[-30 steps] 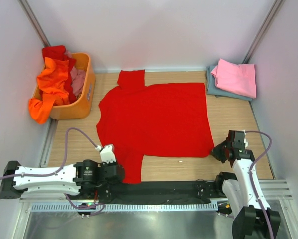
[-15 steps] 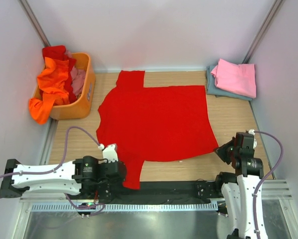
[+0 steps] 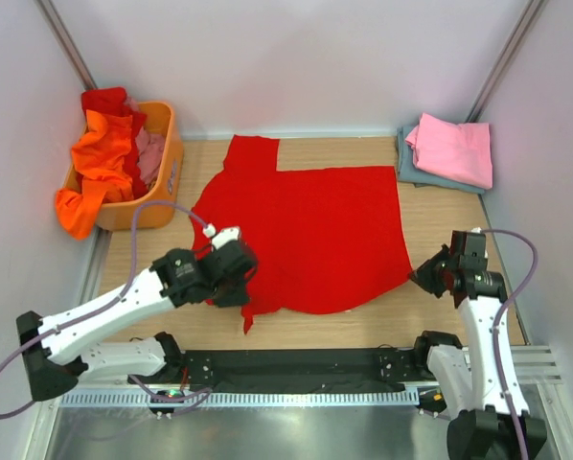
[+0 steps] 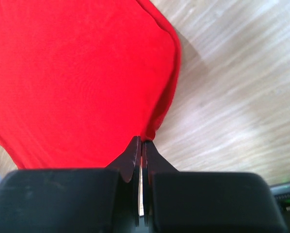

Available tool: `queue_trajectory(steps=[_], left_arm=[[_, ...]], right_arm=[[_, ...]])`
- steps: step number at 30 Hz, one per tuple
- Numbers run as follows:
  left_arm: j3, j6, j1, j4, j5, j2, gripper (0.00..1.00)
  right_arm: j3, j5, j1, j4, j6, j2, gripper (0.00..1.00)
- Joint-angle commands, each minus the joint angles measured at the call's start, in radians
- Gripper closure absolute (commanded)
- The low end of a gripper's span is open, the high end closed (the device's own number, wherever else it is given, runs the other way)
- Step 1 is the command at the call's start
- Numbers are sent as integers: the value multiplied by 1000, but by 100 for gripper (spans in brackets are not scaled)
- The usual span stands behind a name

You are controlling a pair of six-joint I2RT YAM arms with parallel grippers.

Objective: Fold and stack the t-shirts
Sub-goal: Fold the tshirt

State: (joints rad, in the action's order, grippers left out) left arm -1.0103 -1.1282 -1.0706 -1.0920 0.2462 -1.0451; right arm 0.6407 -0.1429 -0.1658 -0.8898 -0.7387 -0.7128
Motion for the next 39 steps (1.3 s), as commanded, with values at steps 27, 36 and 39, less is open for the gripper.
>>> queue_trajectory(steps=[27,36,39], left_arm=[[-545,717,630,15,-220,-573,100],[-672,748,655,-17,-205,-699,100],[-714,763,661,-29,-185,-739,100]], right_arm=[[203,0,-3,379,90,-528,99],[223,22,-3,407,87,-617,99],[224,31,-5,422,82,-646,99]])
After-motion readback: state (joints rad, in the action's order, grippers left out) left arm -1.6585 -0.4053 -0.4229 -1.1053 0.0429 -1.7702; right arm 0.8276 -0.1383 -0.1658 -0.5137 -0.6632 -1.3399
